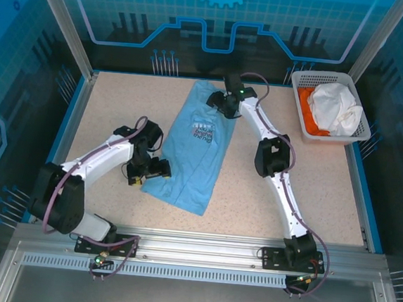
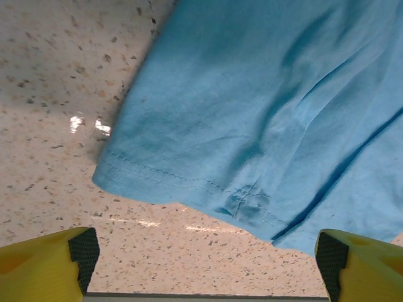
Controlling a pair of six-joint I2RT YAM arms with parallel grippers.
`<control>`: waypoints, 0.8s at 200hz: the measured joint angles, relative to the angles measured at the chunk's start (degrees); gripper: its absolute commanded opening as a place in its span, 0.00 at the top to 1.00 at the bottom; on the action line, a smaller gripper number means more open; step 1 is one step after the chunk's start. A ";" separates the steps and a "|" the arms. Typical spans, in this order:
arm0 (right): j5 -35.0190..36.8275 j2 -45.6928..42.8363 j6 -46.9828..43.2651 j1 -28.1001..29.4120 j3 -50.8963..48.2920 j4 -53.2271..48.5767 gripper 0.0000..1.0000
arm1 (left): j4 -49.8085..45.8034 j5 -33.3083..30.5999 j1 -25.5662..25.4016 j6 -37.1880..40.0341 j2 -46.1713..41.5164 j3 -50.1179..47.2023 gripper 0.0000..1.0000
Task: Fold and stack the t-shirts
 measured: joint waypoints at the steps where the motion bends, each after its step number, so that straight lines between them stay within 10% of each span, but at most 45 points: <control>1: -0.31 0.07 0.00 -0.02 0.00 0.31 0.29 | 0.17 0.20 0.07 0.00 0.20 -0.02 0.08; 91: -8.31 -3.67 3.26 -5.53 -3.52 3.32 0.25 | 11.02 14.62 0.37 -0.46 13.81 -1.20 0.13; 160: -6.84 -39.45 -7.04 -3.30 -46.45 0.31 0.27 | 13.11 24.46 -5.57 -3.37 15.52 -3.34 0.12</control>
